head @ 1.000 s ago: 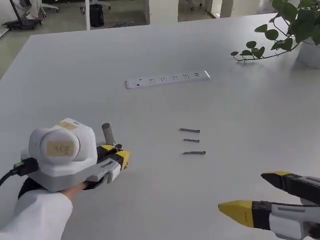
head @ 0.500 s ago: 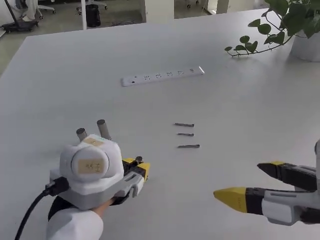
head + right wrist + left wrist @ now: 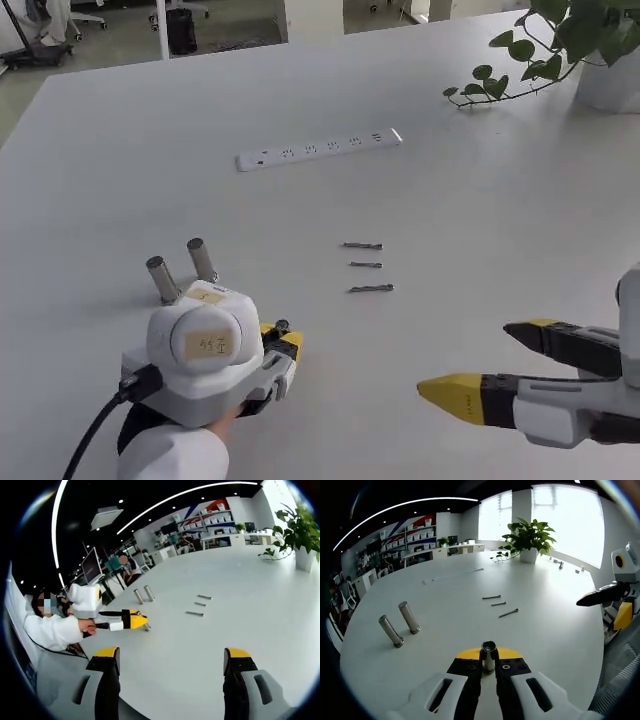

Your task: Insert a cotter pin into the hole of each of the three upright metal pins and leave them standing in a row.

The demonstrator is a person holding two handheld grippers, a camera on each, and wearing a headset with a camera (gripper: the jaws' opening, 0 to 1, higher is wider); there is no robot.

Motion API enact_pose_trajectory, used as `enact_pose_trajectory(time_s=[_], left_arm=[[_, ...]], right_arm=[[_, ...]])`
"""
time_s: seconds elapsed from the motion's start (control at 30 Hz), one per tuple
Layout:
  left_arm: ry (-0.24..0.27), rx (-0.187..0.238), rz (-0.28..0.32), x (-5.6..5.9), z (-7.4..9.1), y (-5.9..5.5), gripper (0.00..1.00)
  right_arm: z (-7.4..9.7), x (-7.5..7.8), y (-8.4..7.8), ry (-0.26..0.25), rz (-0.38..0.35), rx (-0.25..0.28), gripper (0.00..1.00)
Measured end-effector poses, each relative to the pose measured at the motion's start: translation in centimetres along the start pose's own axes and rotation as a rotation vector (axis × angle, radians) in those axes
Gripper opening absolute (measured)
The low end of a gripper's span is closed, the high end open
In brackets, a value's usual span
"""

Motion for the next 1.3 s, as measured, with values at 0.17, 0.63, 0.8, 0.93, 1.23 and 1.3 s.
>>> enact_pose_trajectory(time_s=[0.17, 0.63, 0.8, 0.93, 1.23, 1.3], left_arm=[[0.008, 0.000, 0.012, 0.0, 0.0, 0.0, 0.07], [-0.023, -0.005, -0.042, 0.6, 0.6, -0.4, 0.35], [-0.079, 0.049, -0.046, 0.6, 1.6, 0.8, 0.39], [-0.115, 0.080, -0.037, 0.4, 3.1, 2.0, 0.51], [-0.239, 0.088, -0.071, -0.8, 5.8, 2.2, 0.82], [-0.264, 0.070, -0.073, -1.0, 6.3, 1.7, 0.88]], right_arm=[[0.1, 0.0, 0.1, 0.002, 0.001, 0.005, 0.83], [0.1, -0.4, 0.3, 0.009, 0.011, 0.014, 0.83], [0.1, -0.4, 0.4, 0.010, 0.014, 0.018, 0.83], [0.3, -0.4, 0.5, 0.008, 0.019, 0.022, 0.83], [0.6, -0.5, 0.5, 0.005, 0.021, 0.027, 0.83], [0.6, -0.5, 0.5, 0.004, 0.021, 0.026, 0.83]])
Point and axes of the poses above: the centre of the closed fingertips' face, and the gripper's own axes: z roughly backward along the fingers, x roughly to its right, y roughly out of its top, the point moved 5 cm from there along z, roughly backward along the fingers, and after that the axes turned 13 degrees about y, right-handed, at the moved point
